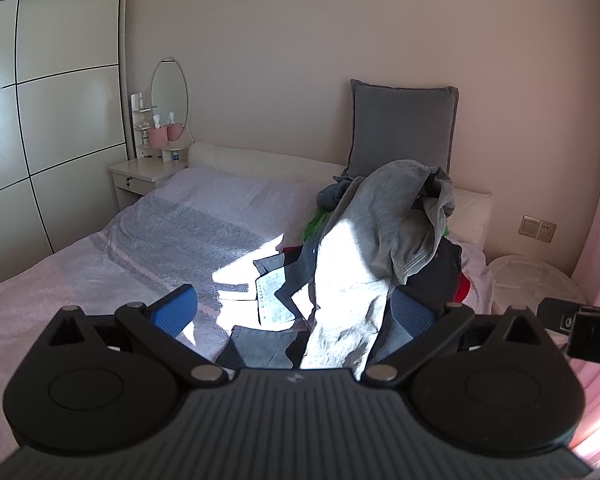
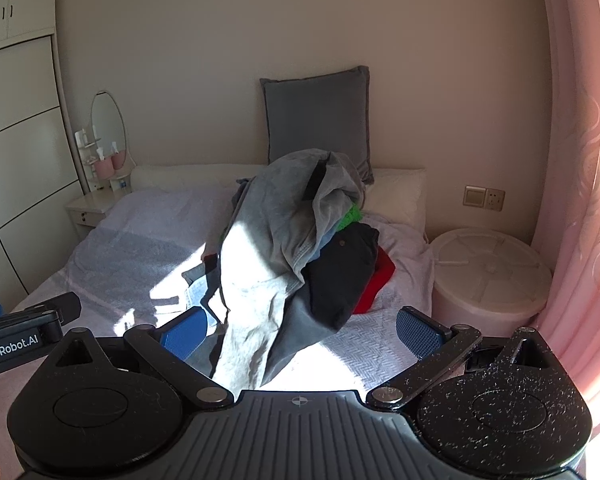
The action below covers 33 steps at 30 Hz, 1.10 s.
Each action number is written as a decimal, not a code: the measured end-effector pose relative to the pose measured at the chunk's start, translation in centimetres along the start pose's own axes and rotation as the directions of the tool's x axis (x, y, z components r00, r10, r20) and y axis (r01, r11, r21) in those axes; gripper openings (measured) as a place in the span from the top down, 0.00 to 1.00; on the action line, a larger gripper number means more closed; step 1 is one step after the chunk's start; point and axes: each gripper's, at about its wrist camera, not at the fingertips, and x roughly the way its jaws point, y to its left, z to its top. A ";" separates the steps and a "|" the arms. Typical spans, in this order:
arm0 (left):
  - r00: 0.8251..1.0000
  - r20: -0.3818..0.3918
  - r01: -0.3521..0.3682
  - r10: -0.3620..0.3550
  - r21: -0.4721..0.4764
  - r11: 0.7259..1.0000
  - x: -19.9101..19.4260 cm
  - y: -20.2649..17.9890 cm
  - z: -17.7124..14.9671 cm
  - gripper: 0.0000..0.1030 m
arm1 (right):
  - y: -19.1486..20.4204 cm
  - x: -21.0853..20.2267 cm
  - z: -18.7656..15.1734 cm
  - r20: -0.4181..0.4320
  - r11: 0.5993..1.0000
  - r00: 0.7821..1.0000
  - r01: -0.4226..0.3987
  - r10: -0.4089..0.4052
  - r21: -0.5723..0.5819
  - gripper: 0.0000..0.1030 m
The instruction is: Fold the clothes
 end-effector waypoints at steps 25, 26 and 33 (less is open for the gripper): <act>0.995 -0.061 -0.074 0.075 0.009 0.997 7.6 -1.0 1.3 0.01 | -2.5 7.6 1.3 -0.029 0.997 0.997 -0.071 0.071 -0.001 0.00; 0.995 -0.066 -0.078 0.078 0.010 0.997 8.1 -1.1 1.5 0.01 | -2.7 8.2 1.5 -0.032 0.997 0.997 -0.076 0.076 0.000 0.00; 0.991 -0.095 -0.097 0.098 0.013 0.995 12.5 -2.0 2.4 0.01 | -4.4 12.9 2.7 -0.072 0.995 0.993 -0.095 0.096 0.027 0.00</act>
